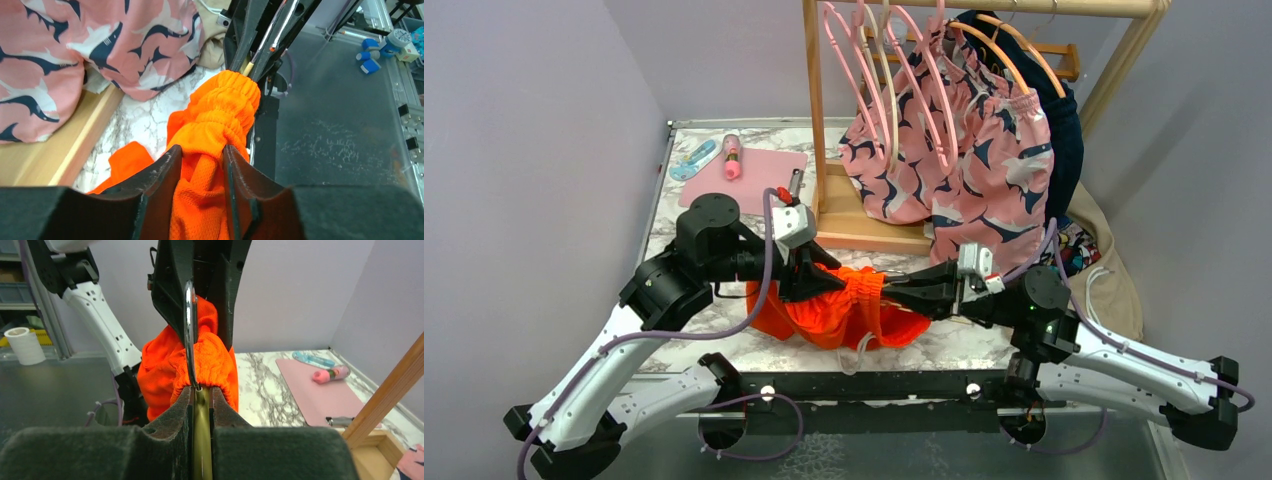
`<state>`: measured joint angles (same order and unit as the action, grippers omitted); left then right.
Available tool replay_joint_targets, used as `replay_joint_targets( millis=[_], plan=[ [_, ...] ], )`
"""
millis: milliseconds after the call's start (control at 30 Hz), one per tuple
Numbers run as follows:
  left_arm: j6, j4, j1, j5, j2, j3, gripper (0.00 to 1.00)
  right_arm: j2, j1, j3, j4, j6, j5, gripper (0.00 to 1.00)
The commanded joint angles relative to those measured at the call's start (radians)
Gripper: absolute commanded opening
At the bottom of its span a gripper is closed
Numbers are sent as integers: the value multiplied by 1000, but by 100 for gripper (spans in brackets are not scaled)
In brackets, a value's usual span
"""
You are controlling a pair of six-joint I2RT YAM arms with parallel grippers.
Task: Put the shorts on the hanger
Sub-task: Hang the shorts on the hanger.
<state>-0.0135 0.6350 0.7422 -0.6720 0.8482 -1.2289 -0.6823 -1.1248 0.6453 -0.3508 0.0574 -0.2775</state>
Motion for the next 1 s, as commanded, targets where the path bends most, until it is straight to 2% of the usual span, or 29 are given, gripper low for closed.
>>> replay_joint_targets(
  millis=[0,300,467,900,933,967],
  plan=[
    [-30,25,6,8,0,33,33,-3,0,13,-84,5,-2,1],
    [3,-65,6,-31,3,48,7,-67,-1,26,-139,-16,-21,1],
    [38,-145,6,-50,-1,64,0,-119,0,47,-182,-32,-42,1],
    [88,-246,6,-60,-4,89,0,-193,-1,73,-295,-74,-47,1],
    [89,-245,6,-50,-14,92,5,-190,-1,68,-309,-80,-42,1],
    [89,-244,6,-40,-25,94,15,-188,-1,62,-325,-85,-34,1]
  ],
)
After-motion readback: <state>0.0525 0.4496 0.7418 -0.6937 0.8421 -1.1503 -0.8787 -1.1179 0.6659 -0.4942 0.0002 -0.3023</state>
